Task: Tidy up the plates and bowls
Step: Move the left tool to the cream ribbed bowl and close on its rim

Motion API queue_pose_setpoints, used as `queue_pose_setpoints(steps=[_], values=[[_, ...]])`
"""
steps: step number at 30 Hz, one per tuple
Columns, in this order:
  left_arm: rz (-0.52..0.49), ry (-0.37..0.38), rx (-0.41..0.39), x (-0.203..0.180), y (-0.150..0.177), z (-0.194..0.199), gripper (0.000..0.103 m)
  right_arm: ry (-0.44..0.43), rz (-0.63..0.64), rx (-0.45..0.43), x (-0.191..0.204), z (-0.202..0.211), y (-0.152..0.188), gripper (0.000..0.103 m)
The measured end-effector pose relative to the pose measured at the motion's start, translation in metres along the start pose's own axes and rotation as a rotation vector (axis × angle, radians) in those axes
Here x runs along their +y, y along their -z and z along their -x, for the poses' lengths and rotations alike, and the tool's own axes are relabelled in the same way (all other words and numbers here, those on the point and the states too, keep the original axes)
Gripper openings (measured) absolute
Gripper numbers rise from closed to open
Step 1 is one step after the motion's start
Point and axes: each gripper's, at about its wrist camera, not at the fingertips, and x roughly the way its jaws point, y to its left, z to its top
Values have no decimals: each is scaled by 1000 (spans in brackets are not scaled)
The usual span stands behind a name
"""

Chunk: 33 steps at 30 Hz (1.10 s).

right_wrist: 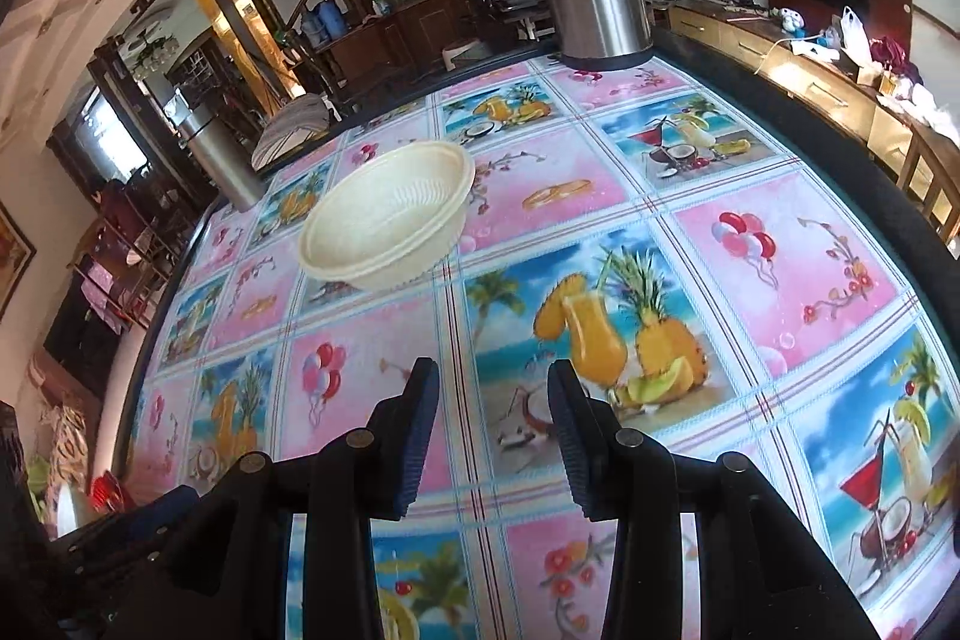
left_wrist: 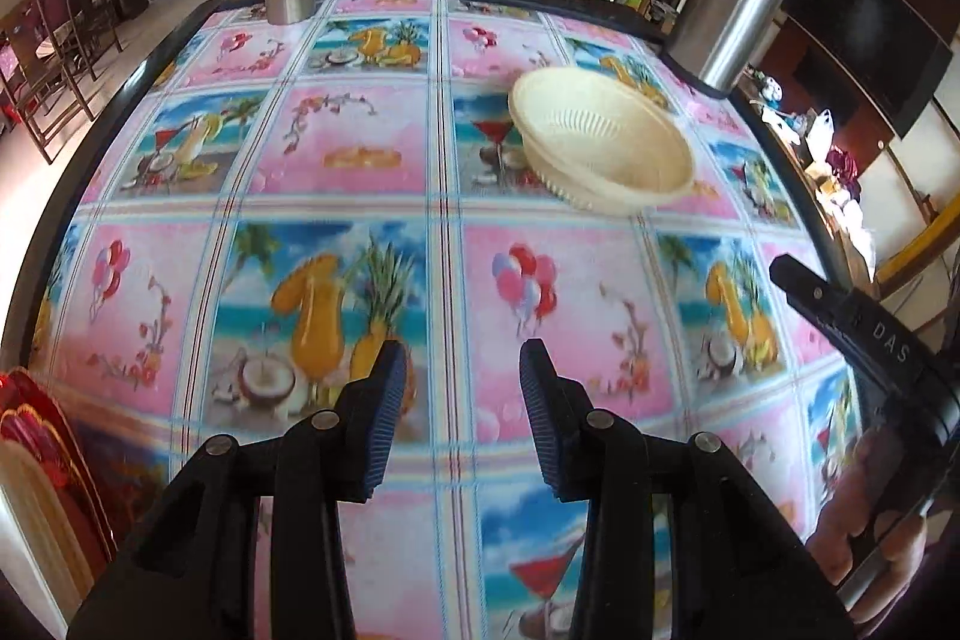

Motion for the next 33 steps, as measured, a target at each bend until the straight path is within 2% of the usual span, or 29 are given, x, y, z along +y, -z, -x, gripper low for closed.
queue_pose_setpoints(steps=[6,13,22,33], values=[[68,16,3,-3,-60,-31,37,-37,-86,17,-8,-30,-57,43],[144,58,42,0,-90,-72,37,-99,-185,75,-10,-75,-93,43],[191,131,57,-6,-100,-95,37,-117,-203,124,-11,-107,-99,43],[222,187,42,-1,-98,-106,37,-110,-203,141,-13,-119,-97,43]])
